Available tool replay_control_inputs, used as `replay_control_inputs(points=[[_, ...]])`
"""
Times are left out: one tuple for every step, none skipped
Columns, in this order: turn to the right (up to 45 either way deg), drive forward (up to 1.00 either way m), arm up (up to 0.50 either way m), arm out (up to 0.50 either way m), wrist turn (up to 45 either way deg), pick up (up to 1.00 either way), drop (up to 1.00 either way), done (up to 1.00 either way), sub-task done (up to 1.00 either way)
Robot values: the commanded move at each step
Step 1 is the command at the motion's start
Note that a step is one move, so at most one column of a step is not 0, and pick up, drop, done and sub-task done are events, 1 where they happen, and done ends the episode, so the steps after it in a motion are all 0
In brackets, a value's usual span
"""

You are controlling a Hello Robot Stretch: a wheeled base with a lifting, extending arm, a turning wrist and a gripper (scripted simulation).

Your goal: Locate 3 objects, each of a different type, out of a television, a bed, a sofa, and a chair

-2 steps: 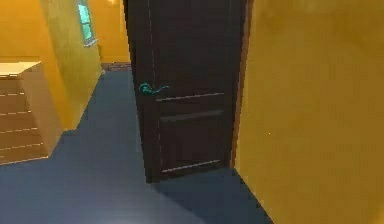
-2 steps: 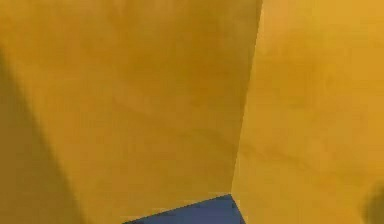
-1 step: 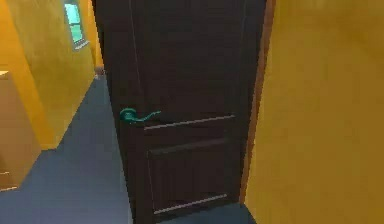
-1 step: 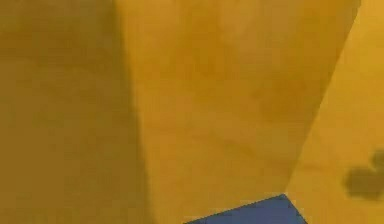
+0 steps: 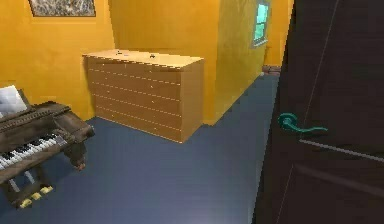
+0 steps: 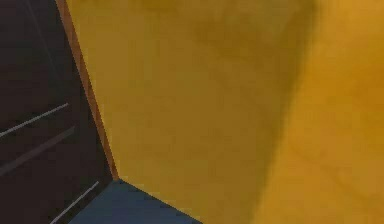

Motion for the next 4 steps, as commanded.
replay_control_inputs(points=[[-6.0, 0.00, 0.00, 0.00, 0.0, 0.00, 0.00, 0.00, 0.00], [0.0, 1.00, 0.00, 0.00, 0.0, 0.00, 0.00, 0.00, 0.00], [-21.0, 0.00, 0.00, 0.00, 0.0, 0.00, 0.00, 0.00, 0.00], [0.0, 0.10, 0.00, 0.00, 0.0, 0.00, 0.00, 0.00, 0.00]])
